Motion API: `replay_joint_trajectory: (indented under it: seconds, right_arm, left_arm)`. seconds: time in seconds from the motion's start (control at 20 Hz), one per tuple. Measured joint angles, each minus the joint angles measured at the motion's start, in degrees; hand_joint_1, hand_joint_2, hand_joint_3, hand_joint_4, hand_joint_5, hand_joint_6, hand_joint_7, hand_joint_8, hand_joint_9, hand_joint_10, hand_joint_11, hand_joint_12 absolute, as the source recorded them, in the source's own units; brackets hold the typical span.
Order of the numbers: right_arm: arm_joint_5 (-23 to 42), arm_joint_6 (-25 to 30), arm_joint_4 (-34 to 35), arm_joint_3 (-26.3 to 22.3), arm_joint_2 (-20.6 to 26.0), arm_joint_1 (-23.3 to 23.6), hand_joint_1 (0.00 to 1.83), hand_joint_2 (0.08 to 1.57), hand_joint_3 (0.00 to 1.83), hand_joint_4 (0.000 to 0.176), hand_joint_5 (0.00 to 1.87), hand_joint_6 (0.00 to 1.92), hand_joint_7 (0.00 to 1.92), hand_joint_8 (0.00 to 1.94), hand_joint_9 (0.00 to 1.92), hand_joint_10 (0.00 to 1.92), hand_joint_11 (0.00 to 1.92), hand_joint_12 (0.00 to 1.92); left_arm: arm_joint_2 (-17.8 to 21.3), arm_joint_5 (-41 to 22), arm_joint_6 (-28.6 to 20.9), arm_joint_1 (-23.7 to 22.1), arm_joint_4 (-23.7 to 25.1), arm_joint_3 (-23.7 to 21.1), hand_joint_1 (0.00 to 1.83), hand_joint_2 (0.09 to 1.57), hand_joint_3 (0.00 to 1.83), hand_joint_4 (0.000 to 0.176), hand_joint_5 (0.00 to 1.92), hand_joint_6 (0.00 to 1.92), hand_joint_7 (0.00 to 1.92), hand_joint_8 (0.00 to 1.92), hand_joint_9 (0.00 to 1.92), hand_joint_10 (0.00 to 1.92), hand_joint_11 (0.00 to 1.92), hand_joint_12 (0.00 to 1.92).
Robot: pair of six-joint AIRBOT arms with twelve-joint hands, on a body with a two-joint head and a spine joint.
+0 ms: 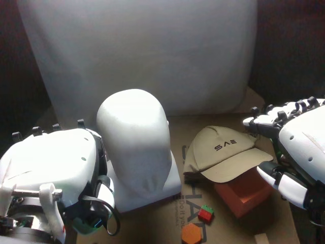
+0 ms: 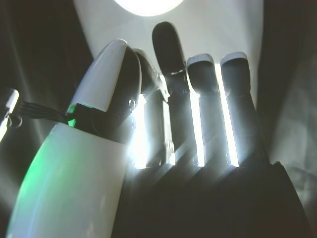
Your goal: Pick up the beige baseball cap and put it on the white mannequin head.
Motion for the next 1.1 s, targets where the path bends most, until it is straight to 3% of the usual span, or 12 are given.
replay_joint_trajectory:
  seconds: [0.15,0.2,0.5,0.65,0.75,0.9,1.1]
  right_arm:
    - [-0.1,-0.5,0.0,0.0,0.0,0.0,0.0,0.98,0.22,0.0,0.05,0.06,0.06,0.05,0.03,0.06,0.0,0.36]
    - [-0.2,-0.5,0.6,0.0,0.0,0.0,0.0,1.07,0.05,0.0,0.07,0.01,0.08,0.0,0.05,0.01,0.0,0.36]
    - [-0.3,-0.6,0.0,0.0,0.0,-0.3,0.0,1.07,0.03,0.0,0.08,0.0,0.08,0.0,0.05,0.0,0.0,0.37]
    - [-1.4,0.2,-1.1,1.0,0.1,-1.9,0.0,1.08,0.02,0.0,0.08,0.0,0.08,0.0,0.06,0.0,0.0,0.36]
    - [-3.4,4.5,-4.1,3.0,1.0,-4.3,0.0,1.08,0.02,0.0,0.08,0.0,0.08,0.0,0.06,0.0,0.0,0.36]
    - [-4.0,9.1,-11.1,6.2,1.9,-7.1,0.24,1.05,0.0,0.0,0.08,0.0,0.08,0.0,0.05,0.0,0.0,0.35]
    - [-10.5,13.3,-12.5,13.7,-0.3,-9.0,0.63,1.1,0.02,0.0,0.08,0.0,0.08,0.0,0.05,0.0,0.0,0.27]
  left_arm:
    - [0.0,0.0,0.0,0.2,0.1,0.0,0.0,1.07,0.12,0.0,0.12,0.06,0.11,0.06,0.12,0.07,0.0,0.56]
    - [0.0,0.0,0.0,0.4,0.2,0.0,0.0,1.12,0.03,0.0,0.14,0.01,0.13,0.01,0.14,0.02,0.0,0.53]
    - [-0.4,-0.4,0.0,2.8,2.9,0.2,0.0,1.13,0.01,0.0,0.14,0.0,0.14,0.0,0.15,0.01,0.0,0.57]
    - [-2.9,-2.6,-6.4,8.9,6.3,2.6,0.0,1.13,0.01,0.0,0.14,0.0,0.13,0.0,0.15,0.0,0.0,0.57]
    - [-4.7,-3.7,-8.2,10.9,6.8,4.8,0.0,1.13,0.01,0.0,0.14,0.0,0.13,0.0,0.15,0.0,0.0,0.57]
    - [-7.8,-3.6,-8.2,11.8,8.3,6.9,0.0,1.13,0.01,0.0,0.14,0.0,0.13,0.0,0.15,0.0,0.0,0.57]
    - [-9.9,-3.4,-8.3,14.1,11.4,9.3,0.0,1.14,0.01,0.0,0.14,0.0,0.13,0.0,0.14,0.0,0.0,0.57]
